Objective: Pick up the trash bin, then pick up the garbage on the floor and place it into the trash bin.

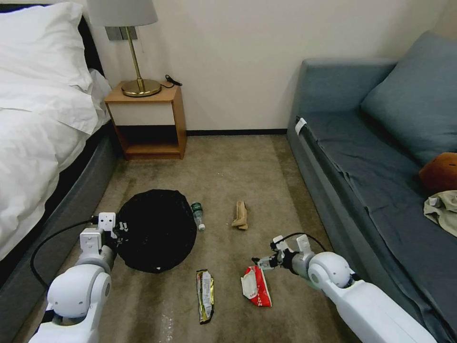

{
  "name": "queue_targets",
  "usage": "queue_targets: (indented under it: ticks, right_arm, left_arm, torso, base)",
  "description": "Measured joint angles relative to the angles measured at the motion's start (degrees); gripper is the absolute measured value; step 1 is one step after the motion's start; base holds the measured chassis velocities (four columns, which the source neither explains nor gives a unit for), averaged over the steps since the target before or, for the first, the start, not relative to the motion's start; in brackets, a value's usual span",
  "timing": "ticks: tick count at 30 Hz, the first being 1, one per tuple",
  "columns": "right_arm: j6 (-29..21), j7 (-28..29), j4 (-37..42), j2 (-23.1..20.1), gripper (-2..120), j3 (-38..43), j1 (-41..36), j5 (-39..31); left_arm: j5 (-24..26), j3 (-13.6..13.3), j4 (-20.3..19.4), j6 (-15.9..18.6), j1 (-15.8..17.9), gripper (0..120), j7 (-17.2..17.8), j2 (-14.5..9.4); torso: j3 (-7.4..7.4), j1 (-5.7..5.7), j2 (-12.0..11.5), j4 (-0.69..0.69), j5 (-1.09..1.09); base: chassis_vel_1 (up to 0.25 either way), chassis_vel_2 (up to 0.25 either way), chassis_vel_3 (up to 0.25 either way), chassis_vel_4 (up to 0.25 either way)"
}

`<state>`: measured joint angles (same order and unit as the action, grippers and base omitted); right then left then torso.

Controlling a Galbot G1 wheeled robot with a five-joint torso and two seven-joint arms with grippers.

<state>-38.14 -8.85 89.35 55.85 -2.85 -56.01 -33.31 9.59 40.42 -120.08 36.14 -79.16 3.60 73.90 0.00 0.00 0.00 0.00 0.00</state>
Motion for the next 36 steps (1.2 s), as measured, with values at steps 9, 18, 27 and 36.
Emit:
queue_targets:
  ticks: [9, 18, 27, 36]
  right_arm:
    - [1.8, -0.03, -6.36, 0.91, 100, -5.77, 0.27, 4.85]
    - [3.92, 0.95, -9.32, 2.79, 100, -7.35, 0.23, 6.55]
    - [6.8, 1.79, -15.28, 6.87, 100, -8.86, 1.57, 9.87]
    - [8.9, 1.12, -17.92, 7.93, 88, -8.9, 1.61, 11.23]
  left_arm:
    - [-0.87, -0.1, -0.98, -0.15, -0.83, 4, 0.01, 0.96]
    - [-1.99, -0.5, -1.8, -0.43, -1.92, 4, 0.02, 2.04]
    - [-2.79, -0.37, -2.83, -0.75, -3.2, 4, -0.05, 2.93]
    - [-3.16, -0.08, -3.21, -1.25, -4.06, 4, -0.28, 3.79]
  torso:
    - [0.0, 0.0, 0.0, 0.0, 0.01]
    - [0.0, 0.0, 0.0, -0.01, -0.01]
    - [0.0, 0.0, 0.0, 0.0, 0.0]
    - [-0.01, -0.01, 0.01, -0.01, -0.02]
  base:
    - [0.0, 0.0, 0.0, 0.0]
    - [0.0, 0.0, 0.0, 0.0]
    - [0.0, 0.0, 0.0, 0.0]
    - [0.0, 0.0, 0.0, 0.0]
